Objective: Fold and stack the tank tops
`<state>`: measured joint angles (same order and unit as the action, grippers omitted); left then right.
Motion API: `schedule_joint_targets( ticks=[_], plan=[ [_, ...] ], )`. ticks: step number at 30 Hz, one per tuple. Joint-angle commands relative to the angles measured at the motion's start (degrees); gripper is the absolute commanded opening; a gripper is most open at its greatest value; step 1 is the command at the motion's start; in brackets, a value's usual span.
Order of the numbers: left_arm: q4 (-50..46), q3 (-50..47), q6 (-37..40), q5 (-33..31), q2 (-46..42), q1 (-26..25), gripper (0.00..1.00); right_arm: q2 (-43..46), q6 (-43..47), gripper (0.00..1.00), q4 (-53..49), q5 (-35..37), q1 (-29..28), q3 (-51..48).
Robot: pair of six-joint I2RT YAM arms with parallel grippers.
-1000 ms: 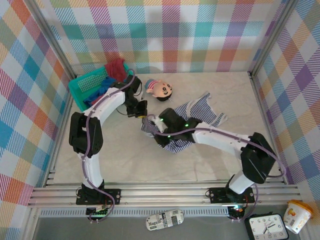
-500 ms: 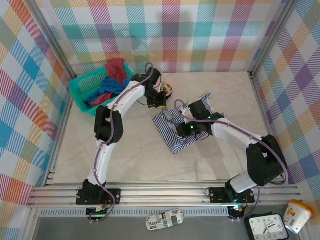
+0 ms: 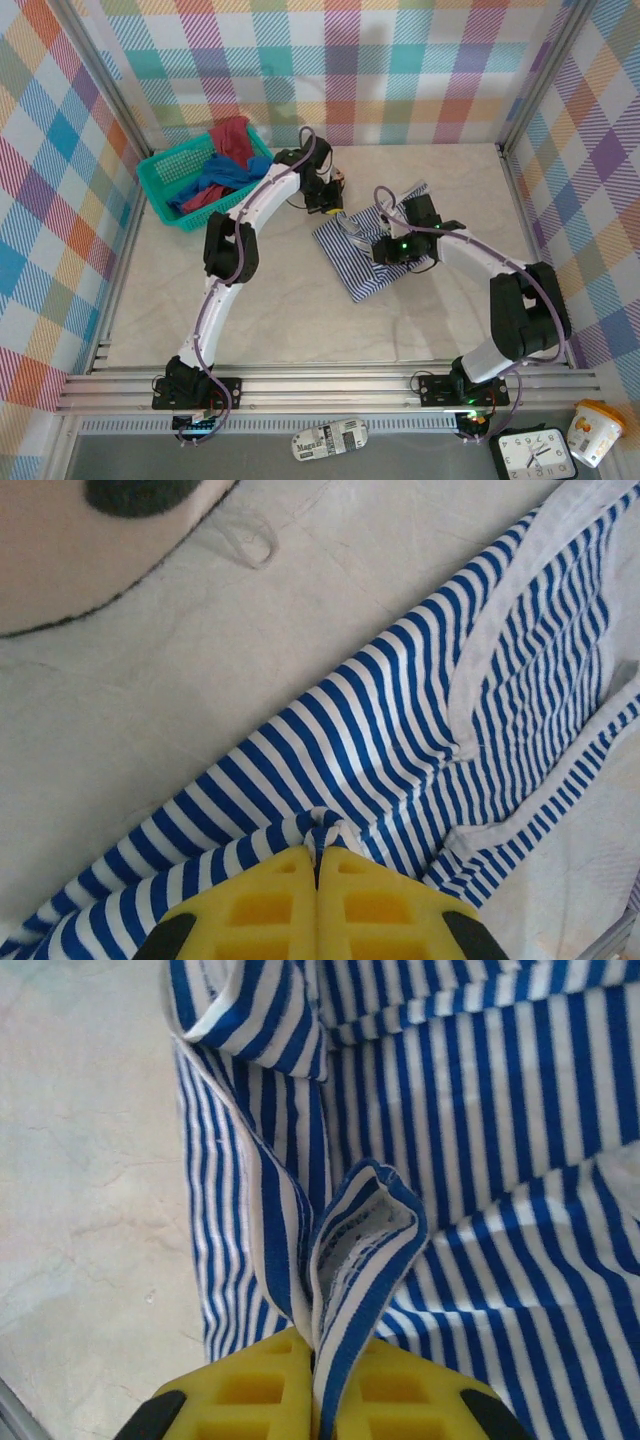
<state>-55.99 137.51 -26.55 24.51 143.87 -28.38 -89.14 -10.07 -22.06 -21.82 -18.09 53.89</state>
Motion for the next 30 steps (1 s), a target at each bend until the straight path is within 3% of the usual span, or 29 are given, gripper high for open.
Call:
schedule_joint_targets(
  ticks=[1, 9, 14, 23, 30],
  plan=[
    [3.8, 1.44, -0.84, 1.33, 1.48, -1.21, 0.0, -1.47, -0.68, 0.11, 2.03, -2.51, 1.85, -1.02],
    [6.93, 5.49, -1.13, 2.29, 5.43, -2.37, 0.02, -3.11, -1.97, 0.11, 2.91, -0.12, 4.76, -1.95],
    [9.33, 5.79, -1.23, 2.45, 6.33, -2.6, 0.09, -4.85, -2.78, 0.12, 3.36, 1.85, 6.01, -2.19],
    [13.71, 5.94, -0.06, 2.64, 2.95, -2.62, 0.45, -6.3, -7.15, 0.17, 1.6, 7.81, 8.34, -1.14],
    [5.84, 5.69, 5.29, -0.61, -2.22, -3.23, 0.52, -6.02, -10.14, 0.29, -1.61, 14.92, 10.97, 0.6]
  ],
)
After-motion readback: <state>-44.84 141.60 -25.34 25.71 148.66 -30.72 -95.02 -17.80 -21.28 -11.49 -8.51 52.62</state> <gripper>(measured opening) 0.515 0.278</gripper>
